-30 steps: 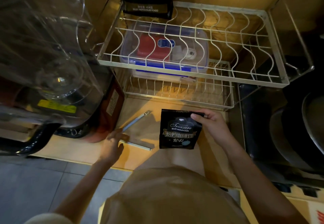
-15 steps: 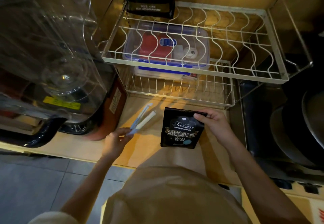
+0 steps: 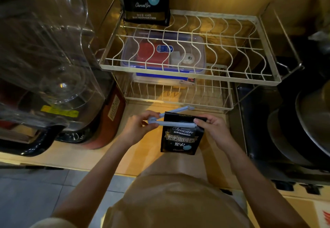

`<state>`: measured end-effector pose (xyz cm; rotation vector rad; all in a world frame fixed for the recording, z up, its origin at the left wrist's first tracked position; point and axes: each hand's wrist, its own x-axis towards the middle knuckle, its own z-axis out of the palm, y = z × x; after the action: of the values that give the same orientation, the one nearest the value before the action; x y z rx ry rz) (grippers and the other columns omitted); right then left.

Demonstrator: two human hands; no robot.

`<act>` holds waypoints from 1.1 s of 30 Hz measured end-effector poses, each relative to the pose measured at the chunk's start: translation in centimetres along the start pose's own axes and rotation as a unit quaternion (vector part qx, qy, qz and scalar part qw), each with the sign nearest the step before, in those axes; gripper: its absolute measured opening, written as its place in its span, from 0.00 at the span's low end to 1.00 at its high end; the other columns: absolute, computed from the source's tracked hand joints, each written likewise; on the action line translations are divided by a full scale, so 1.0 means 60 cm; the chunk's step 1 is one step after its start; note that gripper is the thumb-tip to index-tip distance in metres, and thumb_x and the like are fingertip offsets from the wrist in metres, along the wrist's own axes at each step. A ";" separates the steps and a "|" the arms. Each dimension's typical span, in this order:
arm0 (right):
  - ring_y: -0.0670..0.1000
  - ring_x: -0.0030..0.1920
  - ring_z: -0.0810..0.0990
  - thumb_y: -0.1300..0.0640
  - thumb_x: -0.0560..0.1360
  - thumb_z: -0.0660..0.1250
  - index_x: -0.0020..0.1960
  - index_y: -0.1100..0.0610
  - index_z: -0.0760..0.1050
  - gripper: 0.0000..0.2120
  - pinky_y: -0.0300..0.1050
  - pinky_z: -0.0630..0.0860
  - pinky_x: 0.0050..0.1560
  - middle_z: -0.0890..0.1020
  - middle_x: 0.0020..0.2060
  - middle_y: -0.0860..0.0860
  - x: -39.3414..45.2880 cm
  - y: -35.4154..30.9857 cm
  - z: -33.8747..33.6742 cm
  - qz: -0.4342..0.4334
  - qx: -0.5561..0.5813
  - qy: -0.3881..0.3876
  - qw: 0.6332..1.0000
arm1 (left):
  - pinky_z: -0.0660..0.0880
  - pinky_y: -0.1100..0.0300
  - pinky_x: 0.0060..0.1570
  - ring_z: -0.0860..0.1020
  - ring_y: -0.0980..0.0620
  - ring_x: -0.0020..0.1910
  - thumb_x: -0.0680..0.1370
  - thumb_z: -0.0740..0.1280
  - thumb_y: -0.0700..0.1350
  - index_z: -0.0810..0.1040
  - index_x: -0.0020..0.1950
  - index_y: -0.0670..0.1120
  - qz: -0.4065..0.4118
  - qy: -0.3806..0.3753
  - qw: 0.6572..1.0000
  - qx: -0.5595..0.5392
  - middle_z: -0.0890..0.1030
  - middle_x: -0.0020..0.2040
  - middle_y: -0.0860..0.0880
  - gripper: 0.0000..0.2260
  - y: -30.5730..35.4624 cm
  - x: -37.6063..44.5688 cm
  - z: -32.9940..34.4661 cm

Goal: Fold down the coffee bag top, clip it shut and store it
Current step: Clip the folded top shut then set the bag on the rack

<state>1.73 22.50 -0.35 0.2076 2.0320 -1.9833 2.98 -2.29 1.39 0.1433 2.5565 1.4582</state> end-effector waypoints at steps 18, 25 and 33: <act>0.44 0.38 0.83 0.58 0.70 0.70 0.41 0.48 0.81 0.05 0.32 0.76 0.35 0.85 0.38 0.46 -0.008 0.001 0.005 0.053 -0.013 0.015 0.998 | 0.77 0.68 0.50 0.78 0.61 0.50 0.70 0.70 0.35 0.77 0.55 0.45 0.003 -0.083 0.992 -0.093 0.80 0.51 0.51 0.14 0.015 0.049 0.031; 0.54 0.58 0.74 0.53 0.75 0.64 0.46 0.45 0.76 0.04 0.46 0.75 0.54 0.77 0.55 0.54 -0.017 -0.006 0.007 0.007 -0.147 0.011 0.989 | 0.75 0.74 0.45 0.79 0.68 0.44 0.69 0.70 0.34 0.79 0.54 0.39 0.015 -0.074 0.995 -0.068 0.81 0.49 0.47 0.13 0.011 0.058 0.029; 0.55 0.65 0.73 0.54 0.72 0.69 0.73 0.50 0.55 0.35 0.58 0.72 0.64 0.76 0.63 0.62 -0.035 -0.005 -0.007 -0.001 -0.153 0.045 0.987 | 0.76 0.73 0.45 0.80 0.66 0.42 0.68 0.71 0.34 0.79 0.52 0.42 0.016 -0.066 0.996 -0.062 0.81 0.47 0.49 0.13 0.004 0.062 0.030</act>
<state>3.57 23.13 0.55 0.2302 2.3594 -1.6583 -0.28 -0.02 0.25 0.2530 2.3635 1.5584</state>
